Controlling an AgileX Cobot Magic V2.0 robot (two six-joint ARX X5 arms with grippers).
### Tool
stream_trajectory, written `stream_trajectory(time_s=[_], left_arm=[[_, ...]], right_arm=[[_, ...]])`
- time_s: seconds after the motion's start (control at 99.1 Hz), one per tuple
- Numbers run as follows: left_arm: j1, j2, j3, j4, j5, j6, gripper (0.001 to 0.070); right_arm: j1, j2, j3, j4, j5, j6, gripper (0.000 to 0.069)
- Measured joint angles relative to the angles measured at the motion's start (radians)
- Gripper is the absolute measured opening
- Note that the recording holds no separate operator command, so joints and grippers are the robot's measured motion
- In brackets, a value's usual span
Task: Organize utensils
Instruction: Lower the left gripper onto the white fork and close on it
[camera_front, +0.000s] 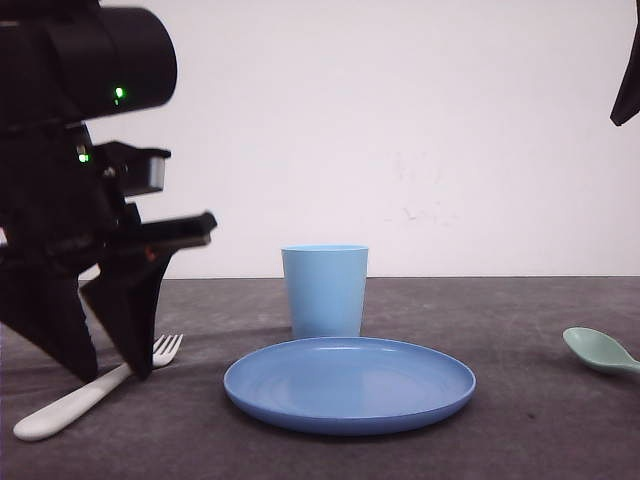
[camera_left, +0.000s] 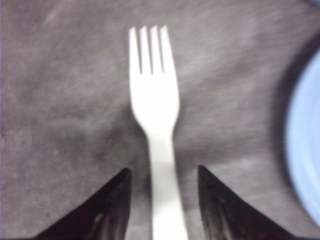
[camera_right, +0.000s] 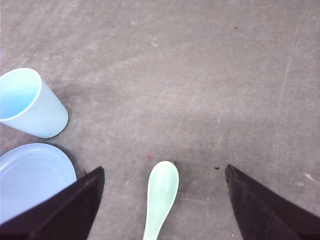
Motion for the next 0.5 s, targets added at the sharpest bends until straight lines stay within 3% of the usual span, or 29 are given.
stream_trajectory(time_s=[0.101,0.252,0.383,0.504], left_arm=[[-0.001,0.012,0.007,0.002,-0.008,0.000,0.0183],[-0.001,0.018,0.013,0.008,-0.023,-0.001,0.0050],[-0.004,0.015,0.015,0.005,-0.039,0.000,0.0041],[-0.018,-0.027,0.023,0.006,-0.088,0.002,0.0041]], right_arm=[[0.000,0.000,0.000,0.000,0.000,0.000,0.0481],[0.000,0.000,0.000,-0.001,0.000,0.000,0.0481],[0.000,0.000,0.000,-0.007,0.000,0.000,0.0481],[0.000,0.000,0.000,-0.013,0.000,0.000,0.0481]])
